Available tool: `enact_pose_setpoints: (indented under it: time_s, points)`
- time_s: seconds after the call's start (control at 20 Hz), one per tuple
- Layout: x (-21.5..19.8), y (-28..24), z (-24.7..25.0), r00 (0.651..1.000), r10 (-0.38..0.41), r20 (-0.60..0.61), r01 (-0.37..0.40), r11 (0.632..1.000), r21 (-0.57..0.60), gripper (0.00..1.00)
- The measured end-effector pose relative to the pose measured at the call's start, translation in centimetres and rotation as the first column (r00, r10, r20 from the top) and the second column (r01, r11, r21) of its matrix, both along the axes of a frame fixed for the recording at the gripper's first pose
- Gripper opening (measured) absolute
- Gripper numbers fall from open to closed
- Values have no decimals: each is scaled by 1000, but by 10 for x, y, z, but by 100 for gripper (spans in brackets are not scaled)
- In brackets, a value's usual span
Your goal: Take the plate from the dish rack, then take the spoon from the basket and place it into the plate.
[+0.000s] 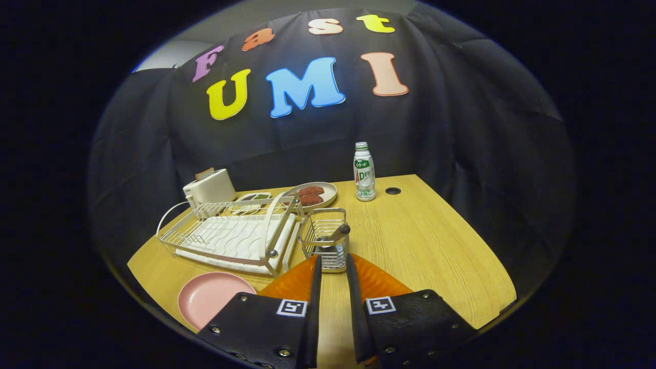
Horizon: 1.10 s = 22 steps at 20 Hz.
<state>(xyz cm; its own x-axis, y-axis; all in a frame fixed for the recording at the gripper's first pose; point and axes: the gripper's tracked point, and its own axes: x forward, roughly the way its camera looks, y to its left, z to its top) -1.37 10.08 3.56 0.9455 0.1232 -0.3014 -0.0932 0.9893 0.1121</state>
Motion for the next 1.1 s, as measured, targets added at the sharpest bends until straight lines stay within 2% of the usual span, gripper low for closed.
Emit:
enact_pose_setpoints:
  time_s: [0.15, 0.4, 0.7, 0.75, 0.9, 1.0, 1.05, 1.1]
  points:
    - [23, -7, 9, 995, 2, 102, -2, 1000, -8, 28]
    - [56, 5, 3, 991, 33, 129, -35, 999, 13, 28]
    - [93, 14, -4, 987, 18, 162, -28, 998, 62, 28]
    - [97, 10, -1, 985, 3, 174, -14, 998, 66, 19]
    - [95, 21, -1, 986, 21, 163, -38, 994, 99, 15]
    - [99, 18, 1, 991, -7, 134, -8, 994, 111, 15]
    - [101, 18, 0, 994, -9, 107, -3, 994, 114, 8]
    - [100, 20, 1, 996, -11, 91, 0, 993, 122, 8]
